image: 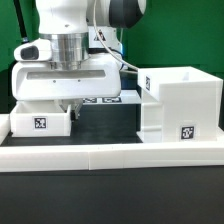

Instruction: Assemble drawer

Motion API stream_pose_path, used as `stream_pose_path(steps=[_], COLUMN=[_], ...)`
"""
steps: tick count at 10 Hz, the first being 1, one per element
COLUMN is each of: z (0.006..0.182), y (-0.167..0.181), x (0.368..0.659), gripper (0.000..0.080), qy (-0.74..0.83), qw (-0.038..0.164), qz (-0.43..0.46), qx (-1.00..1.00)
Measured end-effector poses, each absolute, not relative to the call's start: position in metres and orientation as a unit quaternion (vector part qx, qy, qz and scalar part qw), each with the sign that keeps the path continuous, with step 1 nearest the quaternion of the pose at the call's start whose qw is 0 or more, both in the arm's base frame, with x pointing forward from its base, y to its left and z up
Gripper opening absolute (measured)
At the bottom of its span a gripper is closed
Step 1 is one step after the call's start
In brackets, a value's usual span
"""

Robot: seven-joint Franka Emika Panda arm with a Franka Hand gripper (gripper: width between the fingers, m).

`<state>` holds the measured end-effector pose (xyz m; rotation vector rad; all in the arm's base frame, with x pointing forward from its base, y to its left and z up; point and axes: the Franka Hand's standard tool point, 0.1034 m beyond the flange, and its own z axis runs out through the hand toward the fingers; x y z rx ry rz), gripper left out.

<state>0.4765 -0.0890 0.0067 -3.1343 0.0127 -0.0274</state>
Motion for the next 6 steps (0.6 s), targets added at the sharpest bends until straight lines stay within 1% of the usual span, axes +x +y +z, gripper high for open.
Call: stream_pose_path(steps=[6], z=[0.0071], y=[-0.088], x=[0.477], gripper=[0.0042], qy=[0.003], qw=[0.004], qz=[-0.008], qx=[-1.0])
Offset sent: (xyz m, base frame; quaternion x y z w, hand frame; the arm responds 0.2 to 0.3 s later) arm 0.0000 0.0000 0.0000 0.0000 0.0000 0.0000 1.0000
